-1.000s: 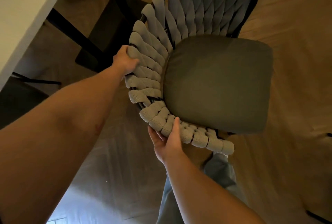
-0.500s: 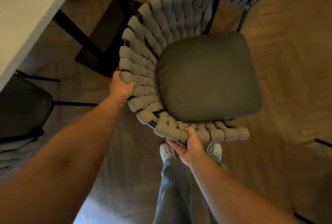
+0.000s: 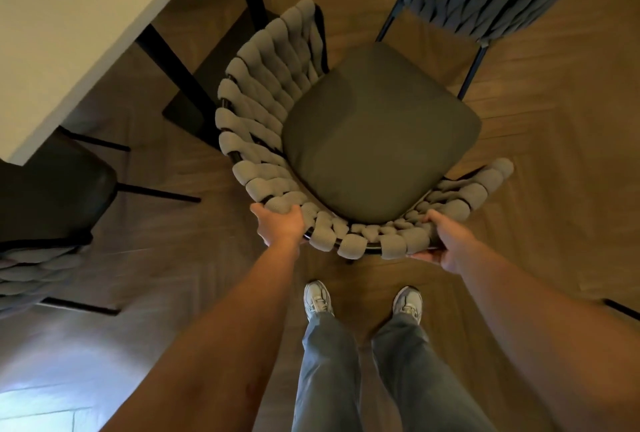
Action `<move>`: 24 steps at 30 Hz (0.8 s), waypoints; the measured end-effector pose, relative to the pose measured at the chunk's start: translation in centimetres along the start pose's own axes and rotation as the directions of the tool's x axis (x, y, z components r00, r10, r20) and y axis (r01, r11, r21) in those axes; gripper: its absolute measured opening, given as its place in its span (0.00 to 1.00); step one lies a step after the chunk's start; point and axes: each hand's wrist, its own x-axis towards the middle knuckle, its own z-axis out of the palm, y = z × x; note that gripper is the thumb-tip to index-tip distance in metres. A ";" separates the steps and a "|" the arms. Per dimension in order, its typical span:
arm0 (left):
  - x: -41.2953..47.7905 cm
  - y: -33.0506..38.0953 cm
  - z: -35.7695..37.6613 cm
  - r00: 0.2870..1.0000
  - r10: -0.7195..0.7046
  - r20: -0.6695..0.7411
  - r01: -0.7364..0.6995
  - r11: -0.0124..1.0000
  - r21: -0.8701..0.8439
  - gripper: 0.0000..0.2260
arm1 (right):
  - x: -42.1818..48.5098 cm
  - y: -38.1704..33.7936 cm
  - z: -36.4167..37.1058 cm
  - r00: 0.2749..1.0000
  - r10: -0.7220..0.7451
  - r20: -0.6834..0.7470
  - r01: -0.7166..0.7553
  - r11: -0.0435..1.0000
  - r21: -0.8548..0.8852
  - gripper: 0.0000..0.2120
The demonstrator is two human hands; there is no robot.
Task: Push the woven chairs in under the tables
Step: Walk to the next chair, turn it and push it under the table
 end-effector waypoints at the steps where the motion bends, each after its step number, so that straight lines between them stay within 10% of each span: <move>1: -0.3 -0.1 0.2 1.000 -0.031 -0.001 0.031 0.999 -0.026 0.21 | 0.1 -0.4 -0.2 1.000 -0.009 0.001 0.009 1.000 -0.028 0.11; 13: 0.0 1.0 -2.7 0.997 -0.046 0.066 0.037 0.991 0.129 0.21 | -2.1 2.0 0.3 0.998 -0.059 -0.003 0.059 0.996 0.071 0.23; 24: 8.7 9.1 -5.9 0.979 0.204 -0.003 -0.192 0.927 0.323 0.22 | -7.0 8.9 11.1 0.944 0.064 0.324 -0.207 0.880 0.428 0.29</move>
